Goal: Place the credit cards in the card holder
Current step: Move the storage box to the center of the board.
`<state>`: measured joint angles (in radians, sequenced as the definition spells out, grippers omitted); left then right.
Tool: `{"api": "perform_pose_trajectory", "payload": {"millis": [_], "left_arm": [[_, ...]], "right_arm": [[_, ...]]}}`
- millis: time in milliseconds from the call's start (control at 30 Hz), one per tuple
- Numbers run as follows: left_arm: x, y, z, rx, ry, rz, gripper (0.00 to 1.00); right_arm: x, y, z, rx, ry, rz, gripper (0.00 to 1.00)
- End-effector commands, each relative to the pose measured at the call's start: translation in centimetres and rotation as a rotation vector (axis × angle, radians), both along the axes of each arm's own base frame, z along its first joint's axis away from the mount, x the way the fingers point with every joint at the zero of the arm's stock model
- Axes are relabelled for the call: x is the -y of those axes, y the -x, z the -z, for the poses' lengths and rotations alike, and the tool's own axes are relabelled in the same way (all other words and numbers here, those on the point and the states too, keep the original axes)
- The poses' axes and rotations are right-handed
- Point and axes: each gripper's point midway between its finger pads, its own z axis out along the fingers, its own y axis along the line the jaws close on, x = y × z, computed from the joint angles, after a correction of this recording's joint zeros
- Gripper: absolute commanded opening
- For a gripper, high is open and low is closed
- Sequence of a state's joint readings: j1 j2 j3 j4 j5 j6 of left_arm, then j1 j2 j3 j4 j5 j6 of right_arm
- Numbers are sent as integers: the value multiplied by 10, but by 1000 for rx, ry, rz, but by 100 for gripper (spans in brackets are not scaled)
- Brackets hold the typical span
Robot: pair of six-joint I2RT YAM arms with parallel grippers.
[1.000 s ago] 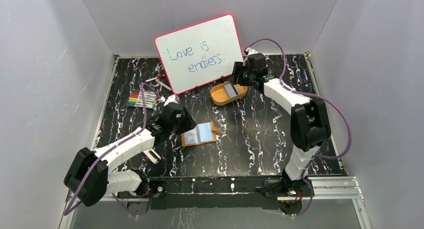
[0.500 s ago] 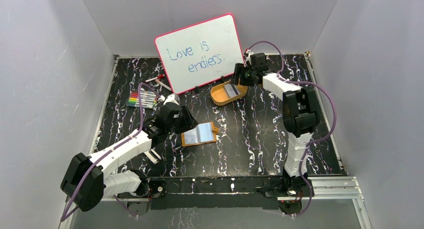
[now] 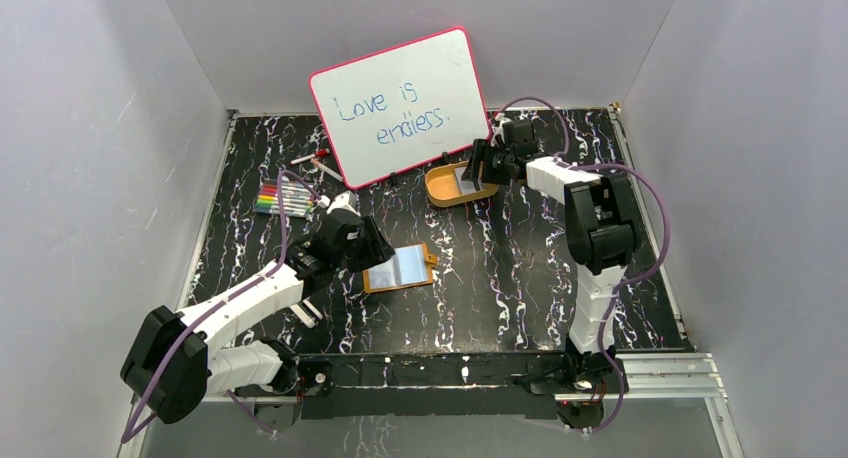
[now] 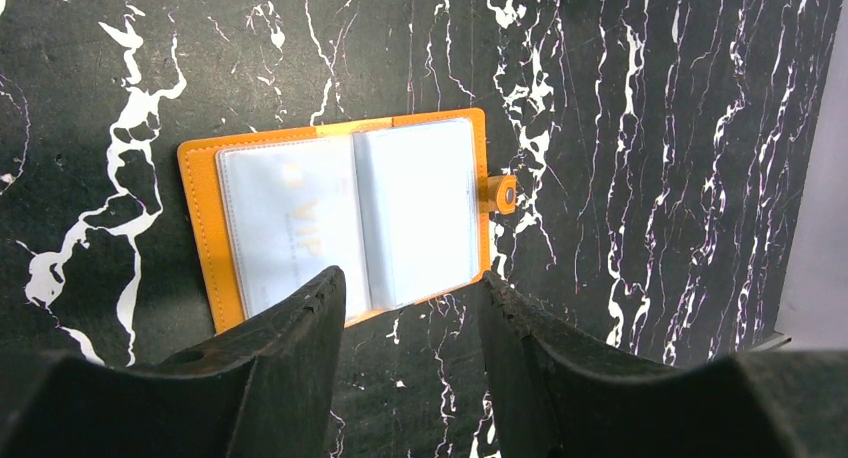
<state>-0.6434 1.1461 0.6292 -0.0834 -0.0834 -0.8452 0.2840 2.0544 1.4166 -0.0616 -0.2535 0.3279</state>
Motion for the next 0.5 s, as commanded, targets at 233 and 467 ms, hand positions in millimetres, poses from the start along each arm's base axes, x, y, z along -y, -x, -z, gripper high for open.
{"api": "perform_pose_trajectory", "payload": {"millis": [233,467], "left_arm": [[3,2,-8,16,32,19,49],[1,3,-7,6,24,16,49]], "right_arm": [[-4,46,-22,-33,-166,88,71],[21,41,-12,-104,-86,240,69]]}}
